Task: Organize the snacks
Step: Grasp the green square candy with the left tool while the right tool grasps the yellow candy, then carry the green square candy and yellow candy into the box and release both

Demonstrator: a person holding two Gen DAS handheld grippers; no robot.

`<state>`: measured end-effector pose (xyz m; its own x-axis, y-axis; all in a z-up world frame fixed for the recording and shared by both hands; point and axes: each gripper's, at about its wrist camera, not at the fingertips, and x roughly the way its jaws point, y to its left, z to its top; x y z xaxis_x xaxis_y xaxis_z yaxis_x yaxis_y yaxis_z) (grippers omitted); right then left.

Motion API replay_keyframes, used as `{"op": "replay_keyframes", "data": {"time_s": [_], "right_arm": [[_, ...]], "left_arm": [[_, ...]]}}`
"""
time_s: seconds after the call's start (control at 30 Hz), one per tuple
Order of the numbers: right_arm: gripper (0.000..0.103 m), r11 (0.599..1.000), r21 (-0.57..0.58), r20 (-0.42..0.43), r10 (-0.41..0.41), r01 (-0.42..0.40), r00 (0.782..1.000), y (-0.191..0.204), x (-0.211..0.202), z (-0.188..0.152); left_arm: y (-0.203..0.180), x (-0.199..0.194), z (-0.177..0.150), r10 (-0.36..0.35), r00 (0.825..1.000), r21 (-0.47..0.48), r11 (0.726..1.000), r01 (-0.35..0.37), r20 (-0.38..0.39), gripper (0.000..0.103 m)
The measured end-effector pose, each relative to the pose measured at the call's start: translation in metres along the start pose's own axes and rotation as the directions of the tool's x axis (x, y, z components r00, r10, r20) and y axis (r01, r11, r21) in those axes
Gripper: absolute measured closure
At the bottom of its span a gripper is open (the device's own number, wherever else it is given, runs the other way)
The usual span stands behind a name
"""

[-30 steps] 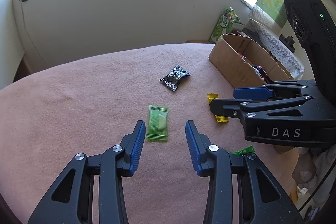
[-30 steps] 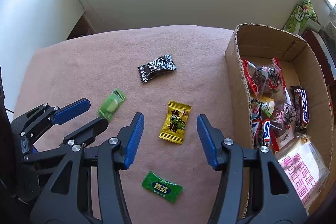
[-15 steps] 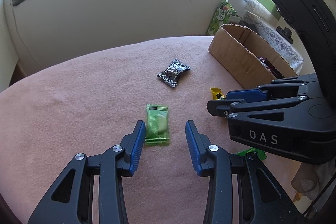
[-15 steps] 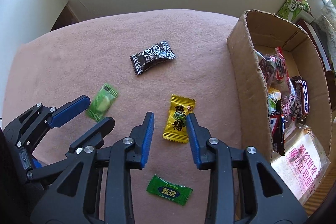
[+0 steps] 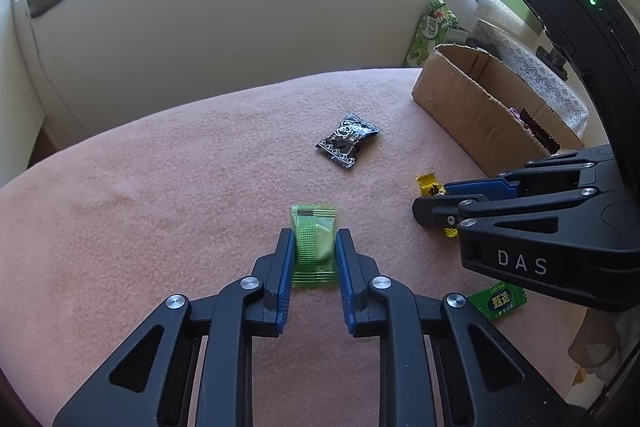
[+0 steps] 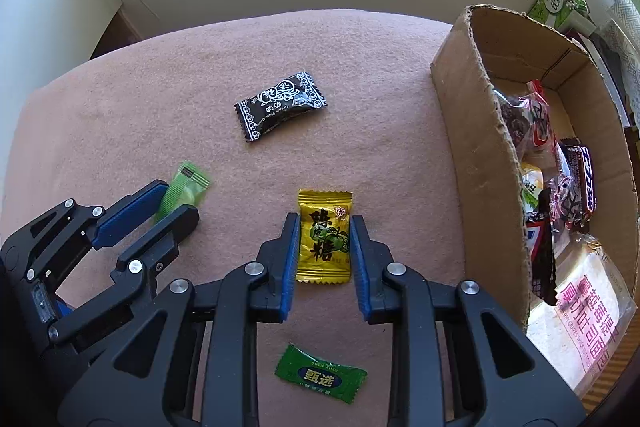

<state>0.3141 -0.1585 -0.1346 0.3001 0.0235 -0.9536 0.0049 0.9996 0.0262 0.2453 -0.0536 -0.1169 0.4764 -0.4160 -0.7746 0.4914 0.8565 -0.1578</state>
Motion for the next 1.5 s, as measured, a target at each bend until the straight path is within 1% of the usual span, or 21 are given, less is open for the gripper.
{"op": "replay_keyframes", "data": {"time_s": [0.17, 0.27, 0.4, 0.6, 0.73, 0.87, 0.97, 1.17, 1.33, 1.5], "right_arm": [[0.078, 1.000, -0.017, 0.045, 0.024, -0.024, 0.999, -0.003, -0.015, -0.009], [0.078, 0.998, -0.047, 0.085, 0.037, -0.033, 0.996, -0.001, -0.031, -0.014], [0.078, 0.996, -0.073, 0.130, 0.061, -0.052, 0.990, -0.010, -0.049, -0.025], [0.078, 0.993, -0.089, 0.178, 0.088, -0.073, 0.980, -0.020, -0.075, -0.033], [0.078, 0.992, -0.094, 0.206, 0.099, -0.081, 0.973, -0.034, -0.094, -0.047], [0.078, 0.992, -0.089, 0.230, 0.109, -0.090, 0.967, -0.047, -0.104, -0.050], [0.078, 0.993, -0.088, 0.247, 0.104, -0.085, 0.963, -0.057, -0.109, -0.053], [0.078, 0.995, -0.063, 0.284, 0.095, -0.080, 0.954, -0.084, -0.123, -0.055], [0.078, 0.998, -0.034, 0.325, 0.059, -0.051, 0.944, -0.113, -0.135, -0.055], [0.078, 0.999, 0.009, 0.342, 0.035, -0.040, 0.939, -0.150, -0.141, -0.055]], "left_arm": [[0.002, -0.014, -0.005, 0.021, 1.000, -0.014, 1.000, -0.021, 0.019, 0.084], [-0.002, -0.027, -0.005, 0.037, 0.998, -0.009, 0.999, -0.037, 0.046, 0.084], [-0.014, -0.045, -0.002, 0.047, 0.995, 0.008, 0.999, -0.048, 0.090, 0.084], [-0.035, -0.060, 0.006, 0.031, 0.989, 0.025, 0.999, -0.035, 0.142, 0.084], [-0.044, -0.064, 0.010, 0.018, 0.987, 0.033, 0.999, -0.023, 0.157, 0.084], [-0.054, -0.063, 0.015, 0.011, 0.986, 0.045, 0.999, -0.019, 0.169, 0.084], [-0.062, -0.068, 0.018, -0.002, 0.984, 0.054, 0.999, -0.008, 0.179, 0.084], [-0.080, -0.065, 0.029, -0.014, 0.983, 0.077, 0.997, 0.000, 0.185, 0.084], [-0.099, -0.058, 0.042, -0.034, 0.982, 0.096, 0.995, 0.016, 0.188, 0.084], [-0.123, -0.047, 0.056, -0.060, 0.980, 0.118, 0.992, 0.038, 0.190, 0.084]]}}
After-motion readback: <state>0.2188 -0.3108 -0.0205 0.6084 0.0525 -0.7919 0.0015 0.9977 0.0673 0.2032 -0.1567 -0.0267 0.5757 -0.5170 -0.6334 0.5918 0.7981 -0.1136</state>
